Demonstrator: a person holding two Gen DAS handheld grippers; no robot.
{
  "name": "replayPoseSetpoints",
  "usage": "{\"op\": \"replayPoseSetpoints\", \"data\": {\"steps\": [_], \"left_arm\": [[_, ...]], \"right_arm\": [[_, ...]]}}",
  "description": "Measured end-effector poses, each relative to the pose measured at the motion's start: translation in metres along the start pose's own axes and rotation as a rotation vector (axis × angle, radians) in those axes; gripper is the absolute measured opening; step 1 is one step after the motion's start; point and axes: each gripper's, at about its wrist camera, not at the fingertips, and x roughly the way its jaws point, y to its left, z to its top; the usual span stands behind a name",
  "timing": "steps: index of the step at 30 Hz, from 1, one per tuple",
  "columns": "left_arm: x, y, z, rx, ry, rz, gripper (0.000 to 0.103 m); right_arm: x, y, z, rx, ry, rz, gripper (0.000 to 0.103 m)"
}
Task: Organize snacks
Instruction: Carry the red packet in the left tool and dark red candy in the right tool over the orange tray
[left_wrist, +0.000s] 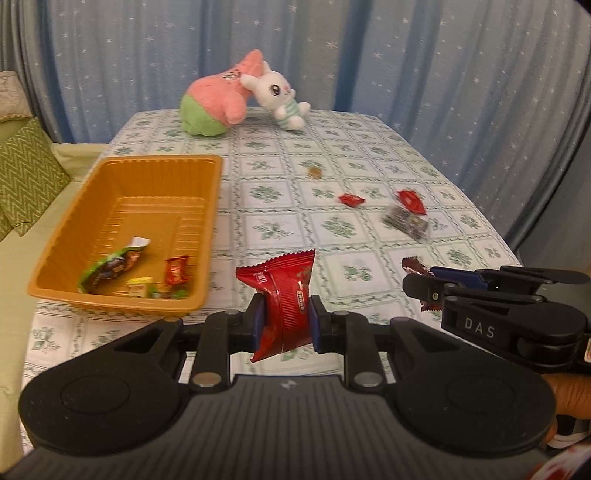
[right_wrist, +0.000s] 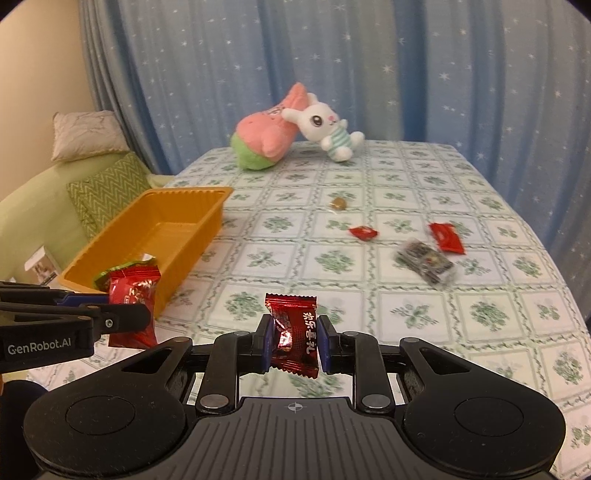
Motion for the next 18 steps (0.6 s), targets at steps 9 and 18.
{"op": "replayPoseSetpoints", "data": {"steps": [9,18], "left_arm": [[-0.016,0.052,0.011,-0.018,-0.02,0.077,0.022],[-0.011,0.108,0.031,-0.014,-0.014,0.135,0.022]], "right_arm": [[0.023,0.048,0.021,-0.072,-0.012,0.077,0.025],[0.061,0.096,0.048,-0.116,-0.004,0.151,0.025]]}}
